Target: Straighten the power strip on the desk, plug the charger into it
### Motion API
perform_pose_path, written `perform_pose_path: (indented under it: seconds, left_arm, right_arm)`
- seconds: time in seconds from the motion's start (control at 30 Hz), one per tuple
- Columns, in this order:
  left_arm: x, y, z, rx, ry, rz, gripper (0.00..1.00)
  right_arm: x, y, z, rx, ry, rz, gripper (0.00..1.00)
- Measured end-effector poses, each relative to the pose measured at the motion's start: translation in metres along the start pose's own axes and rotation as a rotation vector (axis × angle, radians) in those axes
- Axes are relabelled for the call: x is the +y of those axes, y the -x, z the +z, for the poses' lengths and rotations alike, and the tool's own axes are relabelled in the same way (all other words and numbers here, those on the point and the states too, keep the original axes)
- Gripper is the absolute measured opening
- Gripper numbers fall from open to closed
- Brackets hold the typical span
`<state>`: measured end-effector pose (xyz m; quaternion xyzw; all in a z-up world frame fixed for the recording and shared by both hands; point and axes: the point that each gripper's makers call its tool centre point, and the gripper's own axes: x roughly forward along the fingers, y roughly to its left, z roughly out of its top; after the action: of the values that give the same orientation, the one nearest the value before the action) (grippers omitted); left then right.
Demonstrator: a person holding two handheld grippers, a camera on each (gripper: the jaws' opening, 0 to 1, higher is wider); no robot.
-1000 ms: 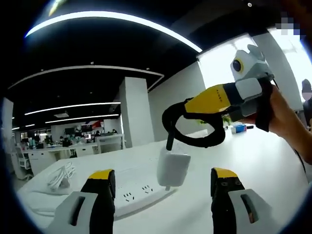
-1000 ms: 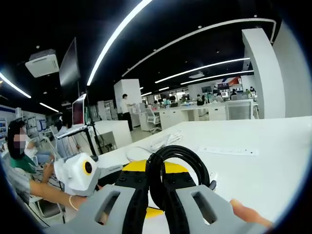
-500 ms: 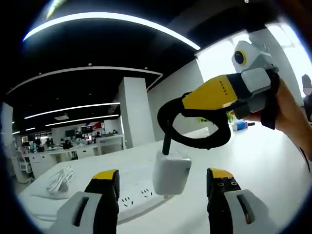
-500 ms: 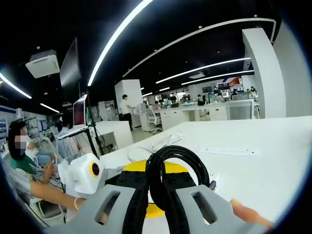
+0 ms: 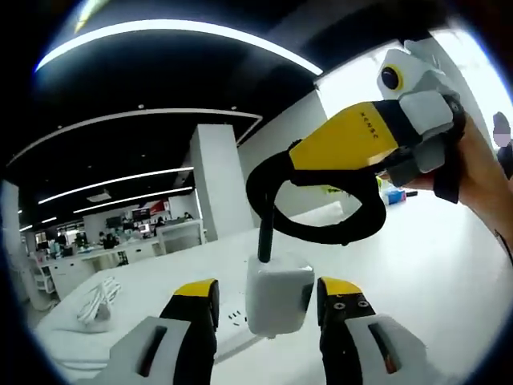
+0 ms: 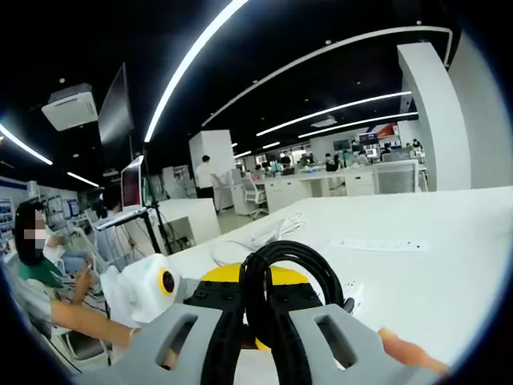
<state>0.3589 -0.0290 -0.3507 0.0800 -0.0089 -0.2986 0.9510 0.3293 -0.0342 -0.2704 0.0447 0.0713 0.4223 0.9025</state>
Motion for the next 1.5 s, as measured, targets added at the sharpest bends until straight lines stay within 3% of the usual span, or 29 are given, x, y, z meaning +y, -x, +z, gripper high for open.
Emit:
perform_pose_path:
  seconds: [0.23, 0.53, 0.73, 0.8, 0.9, 1.0, 1.17, 1.5]
  left_arm:
    - [-0.007, 0.000, -0.001, 0.003, -0.028, -0.022, 0.32]
    - [-0.015, -0.004, 0.000, 0.007, -0.015, -0.081, 0.30]
    - [-0.026, -0.004, 0.000, 0.022, 0.039, -0.208, 0.29]
    - [-0.025, -0.003, -0.001, 0.019, 0.055, -0.222, 0.28]
    - [-0.032, -0.001, 0.001, 0.004, 0.111, -0.302, 0.28]
    - [-0.027, 0.002, 0.001, 0.003, 0.121, -0.374, 0.28]
    - [-0.030, 0.003, 0.001, 0.024, 0.169, -0.432, 0.27]
    - [-0.026, -0.001, 0.000, 0.047, 0.156, -0.534, 0.27]
  right_arm:
    - [0.001, 0.001, -0.002, 0.003, -0.005, 0.000, 0.07]
    - [0.003, 0.001, -0.002, 0.005, -0.003, 0.001, 0.07]
    - [0.000, 0.004, -0.002, 0.009, -0.026, 0.015, 0.08]
    - [-0.002, 0.004, -0.003, 0.006, -0.033, 0.017, 0.08]
    - [-0.002, 0.004, -0.003, 0.002, -0.067, 0.041, 0.08]
    - [0.000, 0.006, -0.004, -0.004, -0.074, 0.064, 0.09]
    - [0.000, 0.007, -0.005, -0.005, -0.066, 0.076, 0.09]
    - [-0.002, 0.005, -0.008, 0.008, -0.095, 0.130, 0.12]
